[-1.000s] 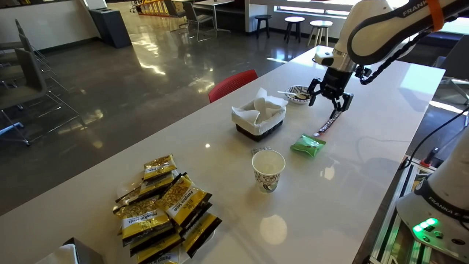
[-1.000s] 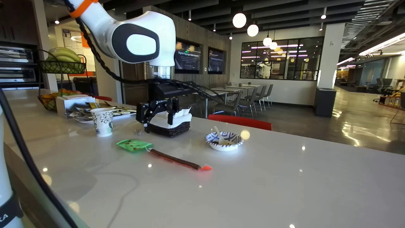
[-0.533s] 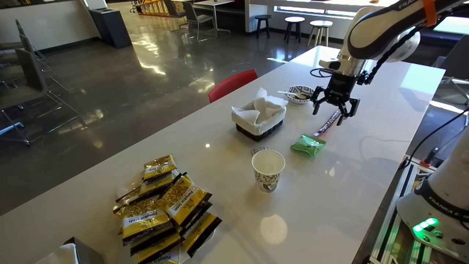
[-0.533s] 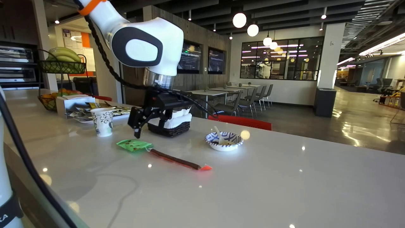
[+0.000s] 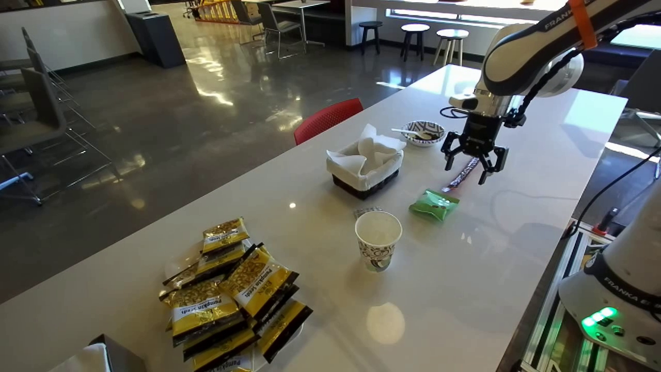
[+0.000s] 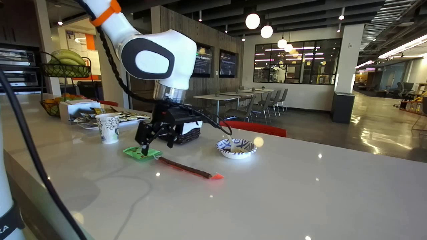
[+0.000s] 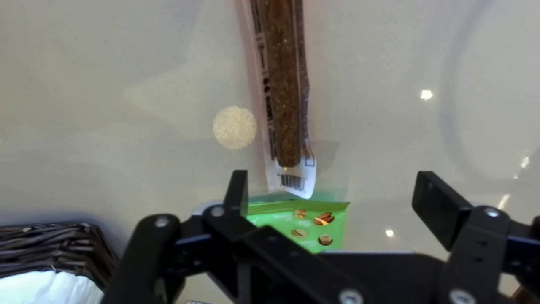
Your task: Place the object inside the basket
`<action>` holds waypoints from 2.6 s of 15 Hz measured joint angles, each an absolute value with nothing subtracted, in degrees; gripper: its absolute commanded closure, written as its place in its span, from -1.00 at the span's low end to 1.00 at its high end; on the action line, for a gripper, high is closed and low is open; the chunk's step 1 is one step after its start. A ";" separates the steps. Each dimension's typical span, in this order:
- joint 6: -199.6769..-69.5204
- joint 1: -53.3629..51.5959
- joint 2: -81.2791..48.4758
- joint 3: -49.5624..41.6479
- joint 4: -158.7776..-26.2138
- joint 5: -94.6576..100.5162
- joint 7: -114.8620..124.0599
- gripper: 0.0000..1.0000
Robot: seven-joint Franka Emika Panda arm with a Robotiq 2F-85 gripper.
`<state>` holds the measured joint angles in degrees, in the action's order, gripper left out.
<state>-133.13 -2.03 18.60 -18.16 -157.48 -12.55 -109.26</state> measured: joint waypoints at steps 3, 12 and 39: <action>-136.62 -1.58 16.75 -17.57 -157.47 -12.55 -109.69 -1.00; -141.87 -1.53 12.73 -15.94 -157.46 -12.72 -111.81 -0.38; -130.39 -0.40 32.08 -15.90 -155.71 -25.86 -102.19 0.92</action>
